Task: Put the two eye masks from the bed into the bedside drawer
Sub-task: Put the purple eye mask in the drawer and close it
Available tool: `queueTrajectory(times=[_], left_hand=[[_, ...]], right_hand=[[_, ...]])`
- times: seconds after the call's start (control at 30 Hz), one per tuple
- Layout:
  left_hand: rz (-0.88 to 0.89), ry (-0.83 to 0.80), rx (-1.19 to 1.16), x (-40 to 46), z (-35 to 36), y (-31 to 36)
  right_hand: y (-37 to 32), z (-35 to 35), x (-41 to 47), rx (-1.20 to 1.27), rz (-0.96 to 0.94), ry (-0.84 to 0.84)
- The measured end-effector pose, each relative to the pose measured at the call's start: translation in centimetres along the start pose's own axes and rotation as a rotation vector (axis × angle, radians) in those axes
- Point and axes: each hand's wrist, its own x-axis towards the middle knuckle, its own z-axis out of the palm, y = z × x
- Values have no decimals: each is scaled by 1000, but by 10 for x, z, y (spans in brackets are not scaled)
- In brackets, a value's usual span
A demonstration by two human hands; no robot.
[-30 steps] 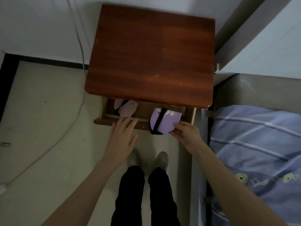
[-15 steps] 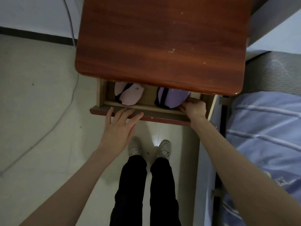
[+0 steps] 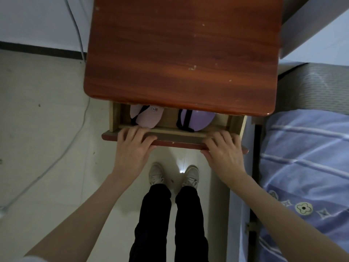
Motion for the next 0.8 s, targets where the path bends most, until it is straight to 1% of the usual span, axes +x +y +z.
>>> queueTrajectory(times=[0.1,0.17,0.23,0.33,0.4,0.53,0.7,0.77,0.8], left_hand=[[-55,121,46,8,-11,1],[-82,163,67,18,-20,-2],[-69,120,100,28,-27,-7],[-15,38,124,37,-30,-9],[13,13,141,42,-28,-10],[23,17,163,52,-24,-12],[-27,70,149,77,-25,-10],[-48,69,162,82,-26,-7],[-59,64,158,82,-24,-6]], right_hand=[[4,-4,1,-31,13,192],[8,-9,7,-25,1,269],[12,-14,13,-44,-15,259],[17,-16,19,-113,-34,202],[16,-16,22,-139,-33,179],[16,-16,33,-183,1,187],[17,-21,55,-217,73,147],[12,-26,61,-183,134,137],[7,-29,62,-121,162,103]])
